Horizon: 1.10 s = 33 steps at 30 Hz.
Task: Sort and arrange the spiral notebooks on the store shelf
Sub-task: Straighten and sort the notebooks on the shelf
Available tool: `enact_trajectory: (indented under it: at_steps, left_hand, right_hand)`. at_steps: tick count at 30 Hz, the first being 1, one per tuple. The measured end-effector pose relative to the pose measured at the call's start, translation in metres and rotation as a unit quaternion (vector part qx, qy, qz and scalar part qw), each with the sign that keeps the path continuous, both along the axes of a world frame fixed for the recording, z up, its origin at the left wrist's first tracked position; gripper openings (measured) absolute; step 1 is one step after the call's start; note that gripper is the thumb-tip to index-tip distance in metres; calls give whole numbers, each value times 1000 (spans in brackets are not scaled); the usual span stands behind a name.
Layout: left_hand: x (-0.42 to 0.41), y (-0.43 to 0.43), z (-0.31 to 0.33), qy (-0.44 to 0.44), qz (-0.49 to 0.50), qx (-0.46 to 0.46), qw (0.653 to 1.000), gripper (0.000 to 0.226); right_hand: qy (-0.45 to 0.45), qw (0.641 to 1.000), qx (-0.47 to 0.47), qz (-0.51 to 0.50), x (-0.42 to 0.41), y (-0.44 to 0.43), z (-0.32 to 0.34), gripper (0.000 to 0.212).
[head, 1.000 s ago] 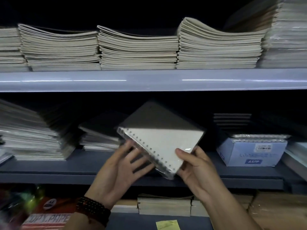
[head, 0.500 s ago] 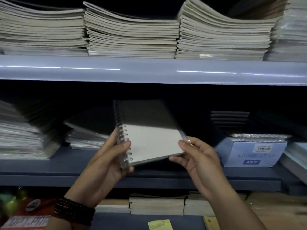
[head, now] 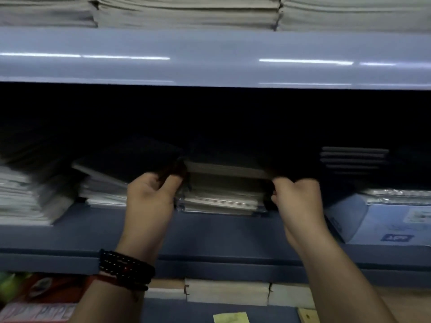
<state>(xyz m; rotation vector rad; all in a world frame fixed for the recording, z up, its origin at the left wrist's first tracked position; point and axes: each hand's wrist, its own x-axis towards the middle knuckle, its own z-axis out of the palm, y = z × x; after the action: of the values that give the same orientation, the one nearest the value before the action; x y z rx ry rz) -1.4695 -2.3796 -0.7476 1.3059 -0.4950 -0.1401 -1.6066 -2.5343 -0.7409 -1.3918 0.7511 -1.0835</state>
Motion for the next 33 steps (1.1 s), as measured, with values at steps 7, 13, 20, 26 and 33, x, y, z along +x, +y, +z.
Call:
enact_trajectory:
  at_steps: [7, 13, 20, 26, 33]
  left_hand:
    - [17, -3, -6, -54, 99, 221, 969, 35]
    - [29, 6, -5, -125, 92, 374, 914, 21]
    - [15, -8, -3, -14, -118, 115, 986, 66]
    - [13, -15, -12, -166, 25, 321, 932, 29]
    - [-9, -34, -5, -404, 146, 596, 679, 36]
  right_hand:
    - [157, 986, 53, 21, 13, -16, -20, 28]
    - [107, 991, 79, 32, 18, -15, -32, 23]
    - [11, 984, 170, 56, 10, -31, -26, 40]
    - [-53, 972, 187, 130, -4, -47, -26, 54]
    - [-113, 966, 204, 115, -4, -53, -34, 94]
